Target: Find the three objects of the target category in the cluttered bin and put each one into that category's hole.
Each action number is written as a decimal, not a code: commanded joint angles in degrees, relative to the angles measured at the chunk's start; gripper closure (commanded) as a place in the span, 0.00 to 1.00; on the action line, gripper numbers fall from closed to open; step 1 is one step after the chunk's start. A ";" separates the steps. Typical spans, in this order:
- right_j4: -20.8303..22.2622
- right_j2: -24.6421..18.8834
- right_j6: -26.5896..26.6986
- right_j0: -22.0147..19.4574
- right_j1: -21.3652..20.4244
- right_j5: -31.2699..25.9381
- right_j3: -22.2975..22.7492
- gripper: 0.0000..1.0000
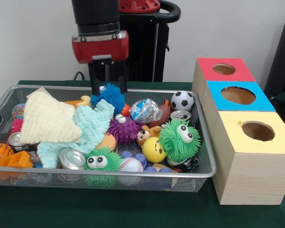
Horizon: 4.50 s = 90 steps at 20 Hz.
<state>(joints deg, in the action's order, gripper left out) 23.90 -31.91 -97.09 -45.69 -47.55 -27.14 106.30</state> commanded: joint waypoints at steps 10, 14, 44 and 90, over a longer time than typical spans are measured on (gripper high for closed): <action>-1.39 2.75 1.61 -3.40 -5.60 -9.08 7.39 0.00; 0.85 2.22 3.53 -7.16 -3.64 -6.44 8.97 0.00; 10.31 3.93 3.38 -12.10 18.52 0.01 0.22 0.00; 13.78 -2.91 10.03 -12.03 37.25 -0.39 -18.54 0.00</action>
<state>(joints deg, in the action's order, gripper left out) 32.82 -31.15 -97.09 -59.27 -23.04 -32.09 98.86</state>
